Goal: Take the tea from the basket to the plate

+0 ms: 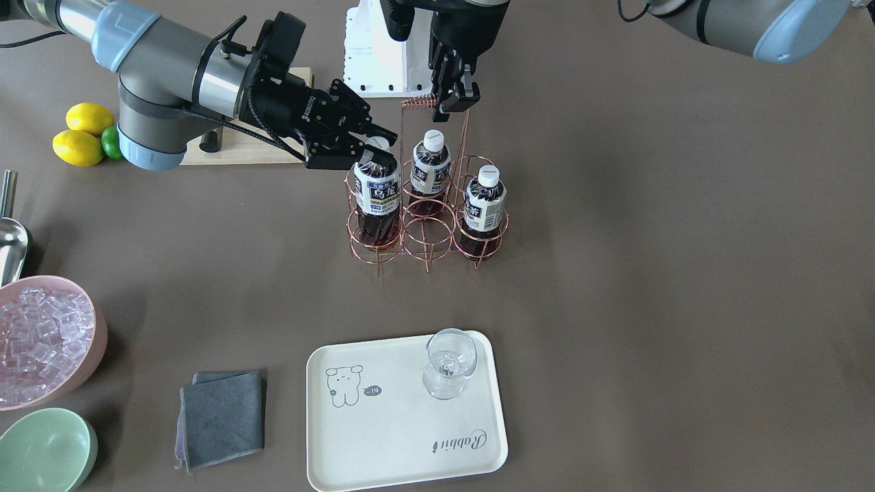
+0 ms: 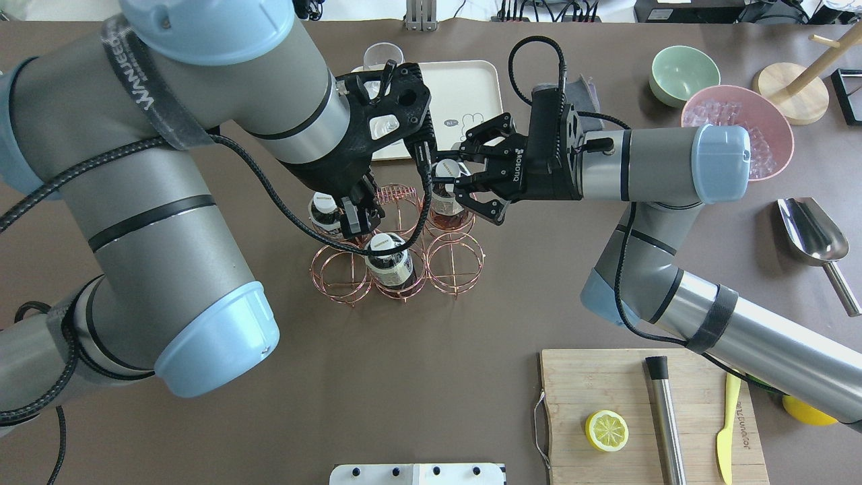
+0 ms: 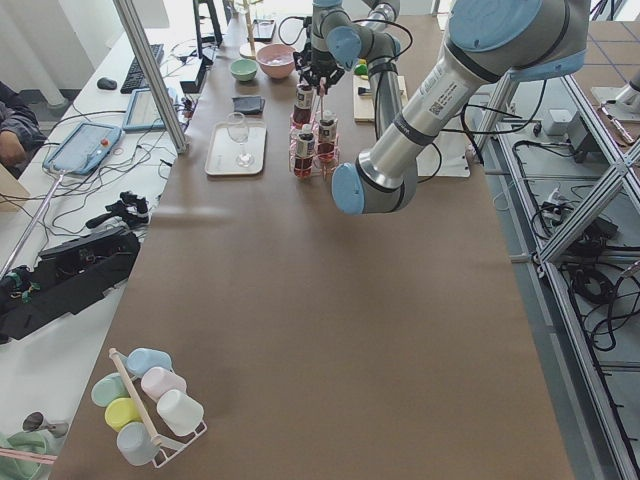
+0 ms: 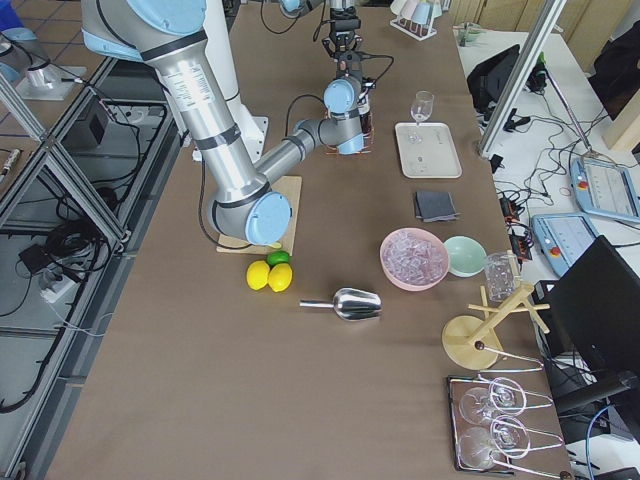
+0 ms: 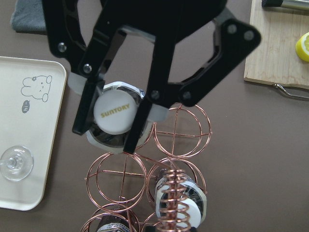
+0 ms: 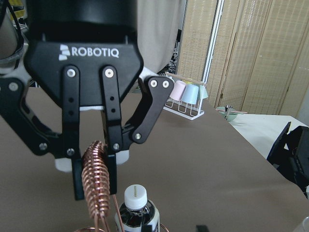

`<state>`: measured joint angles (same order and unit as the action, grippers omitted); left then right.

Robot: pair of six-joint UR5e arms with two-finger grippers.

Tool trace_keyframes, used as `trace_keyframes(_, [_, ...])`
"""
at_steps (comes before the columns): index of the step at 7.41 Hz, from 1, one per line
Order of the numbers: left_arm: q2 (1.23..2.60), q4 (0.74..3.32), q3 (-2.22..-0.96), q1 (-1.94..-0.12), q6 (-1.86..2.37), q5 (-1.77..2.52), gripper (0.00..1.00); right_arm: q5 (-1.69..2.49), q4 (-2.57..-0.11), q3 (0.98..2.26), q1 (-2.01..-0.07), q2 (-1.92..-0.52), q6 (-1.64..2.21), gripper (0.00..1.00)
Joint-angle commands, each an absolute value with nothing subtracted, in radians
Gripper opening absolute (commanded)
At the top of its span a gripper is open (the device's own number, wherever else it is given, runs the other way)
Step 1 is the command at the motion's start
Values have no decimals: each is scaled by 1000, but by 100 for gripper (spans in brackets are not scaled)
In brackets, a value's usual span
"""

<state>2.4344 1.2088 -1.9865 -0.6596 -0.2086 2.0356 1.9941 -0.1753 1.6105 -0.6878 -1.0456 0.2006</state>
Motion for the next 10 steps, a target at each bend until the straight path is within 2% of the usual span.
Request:
trace_keyframes(1, [2434, 1207, -1987, -660, -210, 2036, 0, 1996, -296, 1730, -696, -1037, 201, 0])
trace_keyframes(6, [2436, 1195, -1988, -661, -215, 2036, 0, 2013, -310, 1726, -878, -1017, 357, 0])
trace_keyframes(7, [2437, 1193, -1988, -661, -215, 2037, 0, 2002, -311, 1697, -929, -1022, 488, 0])
trace_keyframes(10, [2442, 1187, -1990, -663, -216, 2037, 0, 1806, -391, 1590, -907, -956, 659, 0])
